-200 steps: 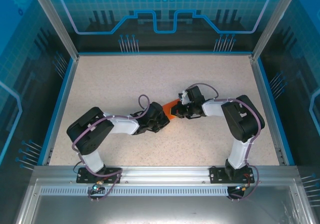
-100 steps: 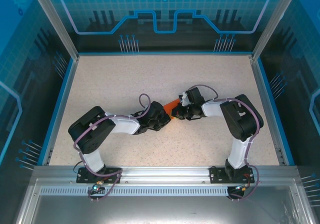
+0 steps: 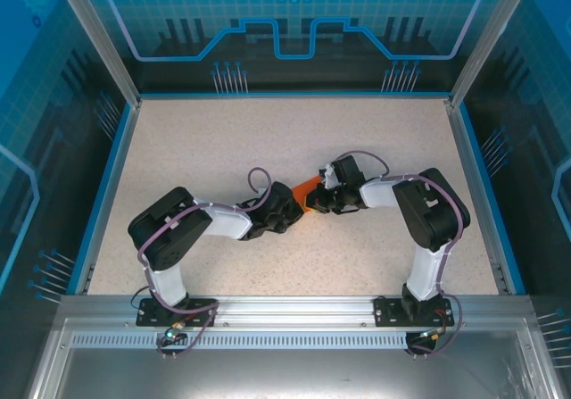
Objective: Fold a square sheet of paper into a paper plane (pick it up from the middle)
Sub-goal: First fold in half a square sheet of paper at the center of the table.
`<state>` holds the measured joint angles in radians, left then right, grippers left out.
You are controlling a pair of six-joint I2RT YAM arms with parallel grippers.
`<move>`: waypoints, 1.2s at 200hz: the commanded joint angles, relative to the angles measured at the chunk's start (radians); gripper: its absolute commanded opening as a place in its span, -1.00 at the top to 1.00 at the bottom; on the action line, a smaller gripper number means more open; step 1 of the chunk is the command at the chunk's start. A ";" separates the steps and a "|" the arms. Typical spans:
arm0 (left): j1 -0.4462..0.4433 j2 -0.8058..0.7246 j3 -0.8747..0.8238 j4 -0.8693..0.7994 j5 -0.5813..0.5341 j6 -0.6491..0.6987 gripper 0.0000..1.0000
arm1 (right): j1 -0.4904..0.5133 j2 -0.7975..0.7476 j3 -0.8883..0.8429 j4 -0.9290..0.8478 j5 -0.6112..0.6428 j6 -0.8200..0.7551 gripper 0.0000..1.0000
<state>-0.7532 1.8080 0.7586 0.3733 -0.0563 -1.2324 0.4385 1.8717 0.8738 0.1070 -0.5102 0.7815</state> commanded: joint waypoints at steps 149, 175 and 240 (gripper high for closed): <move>-0.005 -0.013 -0.074 -0.160 -0.049 -0.135 1.00 | -0.138 0.006 -0.086 -0.008 0.087 -0.089 1.00; -0.005 -0.025 -0.085 -0.190 -0.055 -0.140 1.00 | -0.192 -0.007 -0.077 -0.020 0.099 -0.093 1.00; -0.006 -0.033 -0.088 -0.214 -0.056 -0.132 1.00 | -0.275 -0.052 -0.079 -0.026 0.179 -0.056 1.00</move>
<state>-0.7540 1.7706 0.7170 0.3454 -0.0761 -1.3632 0.2279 1.8378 0.8154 0.1284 -0.5083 0.7334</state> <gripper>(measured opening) 0.046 0.043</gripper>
